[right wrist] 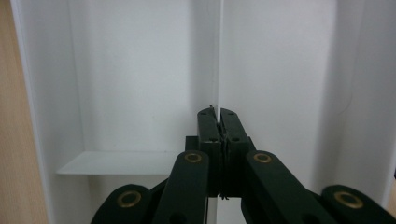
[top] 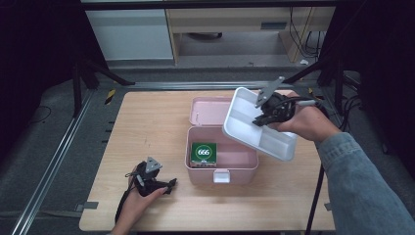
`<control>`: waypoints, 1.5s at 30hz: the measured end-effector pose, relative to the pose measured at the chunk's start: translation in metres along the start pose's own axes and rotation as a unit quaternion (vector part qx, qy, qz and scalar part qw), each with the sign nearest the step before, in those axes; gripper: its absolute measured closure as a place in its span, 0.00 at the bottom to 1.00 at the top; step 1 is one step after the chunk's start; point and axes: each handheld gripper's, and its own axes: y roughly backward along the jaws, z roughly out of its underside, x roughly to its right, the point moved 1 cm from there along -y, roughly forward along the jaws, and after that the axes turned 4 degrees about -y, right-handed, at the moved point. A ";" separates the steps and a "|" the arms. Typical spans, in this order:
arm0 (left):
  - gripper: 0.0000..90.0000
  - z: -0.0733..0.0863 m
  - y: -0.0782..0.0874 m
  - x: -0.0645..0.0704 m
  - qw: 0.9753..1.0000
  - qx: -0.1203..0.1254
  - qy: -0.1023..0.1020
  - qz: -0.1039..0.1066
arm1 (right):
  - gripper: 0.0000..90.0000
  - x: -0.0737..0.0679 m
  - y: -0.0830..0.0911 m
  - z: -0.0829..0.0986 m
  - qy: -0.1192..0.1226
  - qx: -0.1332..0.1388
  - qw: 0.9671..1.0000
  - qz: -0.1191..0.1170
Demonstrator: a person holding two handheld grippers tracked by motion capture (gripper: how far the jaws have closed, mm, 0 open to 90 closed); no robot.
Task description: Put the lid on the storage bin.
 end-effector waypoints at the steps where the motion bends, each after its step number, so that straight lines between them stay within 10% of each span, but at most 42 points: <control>1: 0.01 0.000 0.000 0.000 1.000 -0.001 -0.001 0.001 | 1.00 -0.002 -0.004 -0.007 0.007 -0.003 1.000 -0.005; 21: 0.01 0.000 0.000 0.000 1.000 -0.001 0.000 0.001 | 1.00 -0.030 -0.048 -0.068 0.074 -0.019 0.996 -0.045; 45: 0.01 0.000 0.000 0.000 1.000 0.000 0.001 0.000 | 1.00 -0.052 -0.086 -0.070 0.102 -0.055 0.990 -0.082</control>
